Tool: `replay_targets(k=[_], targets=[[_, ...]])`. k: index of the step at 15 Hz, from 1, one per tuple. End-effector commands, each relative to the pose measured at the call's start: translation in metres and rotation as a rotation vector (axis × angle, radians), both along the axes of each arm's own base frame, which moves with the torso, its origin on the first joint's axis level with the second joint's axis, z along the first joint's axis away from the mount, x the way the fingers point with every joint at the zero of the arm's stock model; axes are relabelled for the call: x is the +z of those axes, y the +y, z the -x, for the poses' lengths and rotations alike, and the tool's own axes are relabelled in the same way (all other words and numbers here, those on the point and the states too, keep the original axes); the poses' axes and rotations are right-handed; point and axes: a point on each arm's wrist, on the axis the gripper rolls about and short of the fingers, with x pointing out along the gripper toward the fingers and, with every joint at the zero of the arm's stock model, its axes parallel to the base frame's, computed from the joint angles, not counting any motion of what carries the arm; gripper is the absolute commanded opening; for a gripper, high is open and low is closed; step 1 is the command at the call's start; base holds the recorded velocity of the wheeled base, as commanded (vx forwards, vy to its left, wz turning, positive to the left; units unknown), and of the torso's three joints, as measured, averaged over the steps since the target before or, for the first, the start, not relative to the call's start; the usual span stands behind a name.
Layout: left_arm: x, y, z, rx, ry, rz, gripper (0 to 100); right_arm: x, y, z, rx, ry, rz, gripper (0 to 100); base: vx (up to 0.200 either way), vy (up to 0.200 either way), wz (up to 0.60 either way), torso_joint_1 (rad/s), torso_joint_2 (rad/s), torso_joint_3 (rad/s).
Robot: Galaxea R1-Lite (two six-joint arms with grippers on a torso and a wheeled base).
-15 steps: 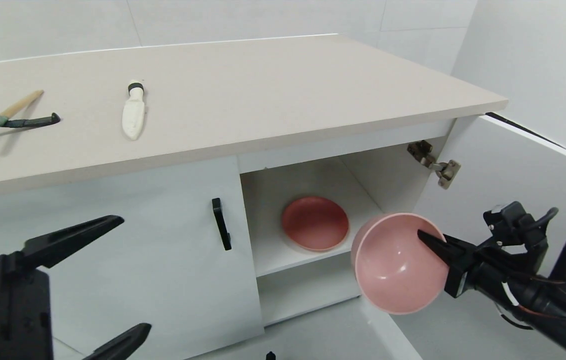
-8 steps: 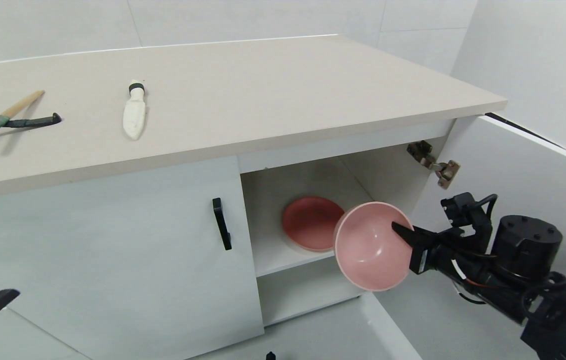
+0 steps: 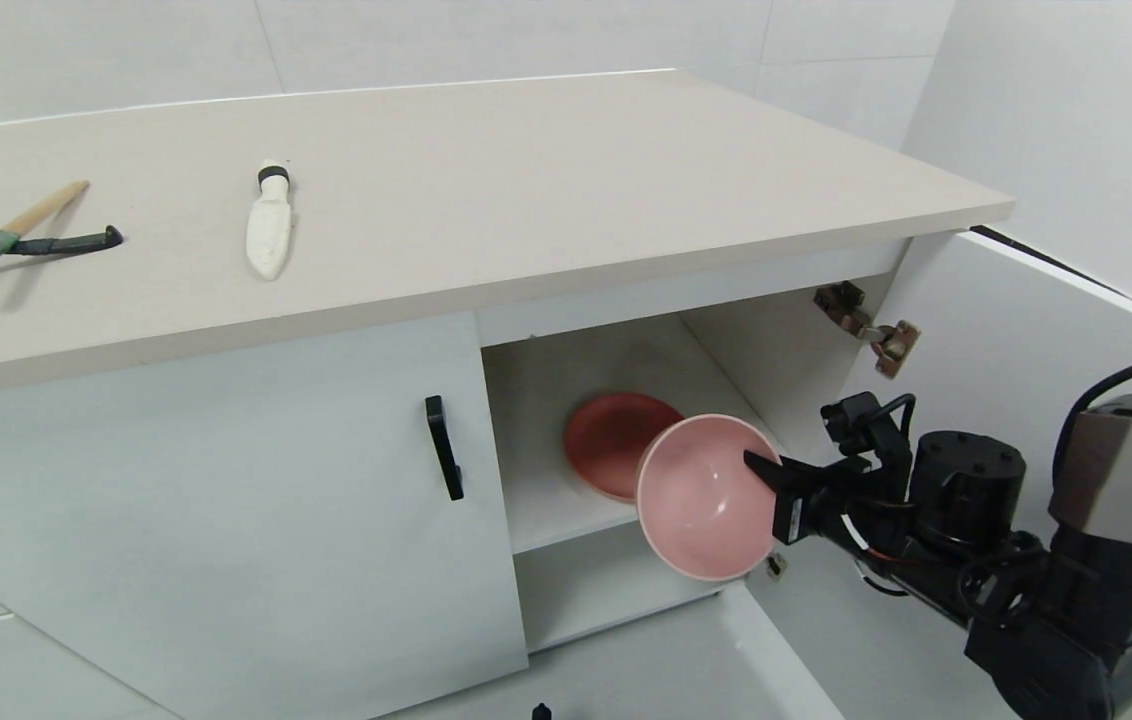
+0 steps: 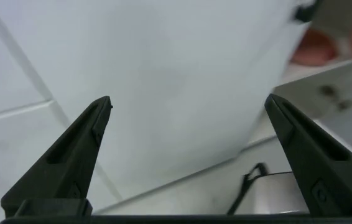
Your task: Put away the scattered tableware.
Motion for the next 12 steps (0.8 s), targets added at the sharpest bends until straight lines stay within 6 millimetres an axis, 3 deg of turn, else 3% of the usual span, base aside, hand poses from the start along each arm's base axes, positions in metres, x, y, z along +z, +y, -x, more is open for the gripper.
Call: replay_targets(k=[1,6,12], targets=[[-0.005,0.001,0.004,0.033,-0.014,-0.018,100,-0.01,0.005,-0.002,0.013,0.022,0.009,0,0.0,0.0,0.0,0.0,0.0,0.0],[-0.006,0.001,0.007,0.035,-0.04,0.002,100,-0.013,0.012,-0.013,0.02,0.001,0.0,0,0.0,0.0,0.0,0.0,0.0,0.0],[-0.007,0.001,0.007,0.034,-0.044,0.002,100,0.0,0.026,-0.046,0.026,-0.124,-0.051,0,0.0,0.0,0.0,0.0,0.0,0.0]])
